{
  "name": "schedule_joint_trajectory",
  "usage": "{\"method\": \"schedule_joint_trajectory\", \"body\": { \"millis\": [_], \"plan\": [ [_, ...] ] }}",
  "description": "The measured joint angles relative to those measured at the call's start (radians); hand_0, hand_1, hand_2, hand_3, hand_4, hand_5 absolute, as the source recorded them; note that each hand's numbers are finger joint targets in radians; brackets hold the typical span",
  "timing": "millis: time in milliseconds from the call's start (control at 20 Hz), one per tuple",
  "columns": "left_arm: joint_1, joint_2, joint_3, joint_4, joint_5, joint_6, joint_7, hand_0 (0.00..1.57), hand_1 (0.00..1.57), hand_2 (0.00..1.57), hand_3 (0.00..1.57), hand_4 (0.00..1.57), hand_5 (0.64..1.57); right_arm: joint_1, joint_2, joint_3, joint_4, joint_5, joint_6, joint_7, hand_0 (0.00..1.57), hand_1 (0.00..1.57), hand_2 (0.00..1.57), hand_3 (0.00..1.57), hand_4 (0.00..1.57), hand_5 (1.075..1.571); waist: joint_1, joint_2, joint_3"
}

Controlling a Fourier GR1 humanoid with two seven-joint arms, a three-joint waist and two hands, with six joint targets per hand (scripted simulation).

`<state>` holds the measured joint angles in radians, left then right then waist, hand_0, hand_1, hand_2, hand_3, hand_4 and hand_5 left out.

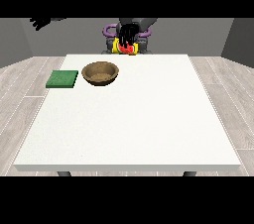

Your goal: Pick the cup and pour the ball into the bowl, then pick the bowl and place it on the pad

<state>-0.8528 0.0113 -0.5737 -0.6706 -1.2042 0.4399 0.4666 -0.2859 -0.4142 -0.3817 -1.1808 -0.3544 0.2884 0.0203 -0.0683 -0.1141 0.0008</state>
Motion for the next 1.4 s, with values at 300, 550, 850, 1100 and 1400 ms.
{"method": "schedule_joint_trajectory", "body": {
  "millis": [300, 550, 850, 1100, 1400],
  "plan": [
    [-0.045, 0.012, -0.009, 0.011, -0.117, -0.052, 0.045, 0.00, 0.00, 0.90, 1.52, 0.49, 1.544, -0.005, 0.028, 0.017, -0.014, 0.006, -0.009, -0.021, 0.00, 0.00, 0.00, 0.38, 0.44, 1.570, -0.008, 0.041, -0.0003],
    [-0.035, 0.000, -0.045, -0.019, -0.166, -0.133, 0.045, 0.00, 0.00, 1.15, 1.55, 0.86, 1.571, -0.026, 0.038, 0.028, -0.027, -0.005, -0.019, 0.007, 0.00, 0.00, 0.00, 0.27, 0.46, 1.570, -0.023, 0.046, -0.0004],
    [-0.057, 0.006, -0.104, -0.018, -0.253, -0.242, 0.018, 1.53, 1.53, 1.57, 1.57, 1.21, 1.531, -0.032, 0.048, 0.034, -0.032, -0.019, -0.008, 0.006, 0.00, 0.00, 0.00, 0.32, 0.48, 1.570, -0.043, 0.054, -0.0001],
    [-0.102, 0.032, -0.202, 0.036, -0.376, -0.355, -0.017, 1.51, 1.51, 1.57, 1.57, 1.26, 1.512, -0.037, 0.037, 0.028, -0.020, -0.028, 0.005, 0.008, 0.00, 0.00, 0.00, 0.29, 0.47, 1.570, -0.045, 0.051, 0.0003],
    [-0.122, 0.032, -0.202, 0.035, -0.455, -0.426, -0.053, 1.52, 1.52, 1.57, 1.57, 1.27, 1.498, -0.034, 0.020, 0.012, -0.018, -0.051, 0.016, 0.022, 0.00, 0.00, 0.00, 0.29, 0.49, 1.570, -0.039, 0.057, -0.0003]
  ]
}}
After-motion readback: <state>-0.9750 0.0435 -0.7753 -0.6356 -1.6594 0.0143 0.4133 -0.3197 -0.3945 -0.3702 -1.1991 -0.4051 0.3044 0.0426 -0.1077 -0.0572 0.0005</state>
